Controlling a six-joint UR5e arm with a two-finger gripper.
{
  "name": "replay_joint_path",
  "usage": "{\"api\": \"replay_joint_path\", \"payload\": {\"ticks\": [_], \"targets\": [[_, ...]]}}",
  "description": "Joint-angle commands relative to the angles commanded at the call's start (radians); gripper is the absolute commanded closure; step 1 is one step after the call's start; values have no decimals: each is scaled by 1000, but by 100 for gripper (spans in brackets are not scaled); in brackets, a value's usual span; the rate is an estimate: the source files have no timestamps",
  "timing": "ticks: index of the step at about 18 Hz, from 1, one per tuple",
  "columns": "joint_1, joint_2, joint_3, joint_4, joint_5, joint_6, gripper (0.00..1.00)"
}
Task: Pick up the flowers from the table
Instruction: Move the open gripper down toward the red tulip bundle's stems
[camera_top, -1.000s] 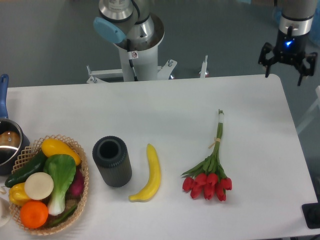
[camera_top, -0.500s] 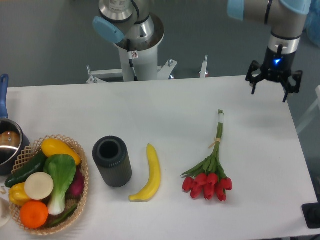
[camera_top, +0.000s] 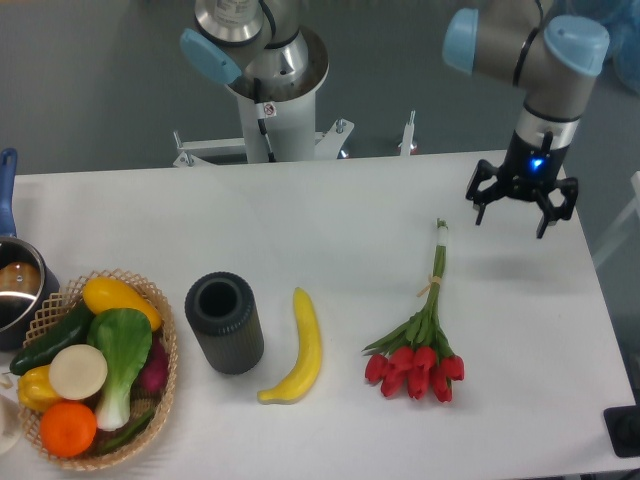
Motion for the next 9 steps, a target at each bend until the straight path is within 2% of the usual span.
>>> {"api": "replay_joint_path", "payload": {"ticks": [6, 9], "targets": [[-12, -28, -22, 2, -31, -2, 0], [-40, -55, -11, 5, -31, -2, 0]]}}
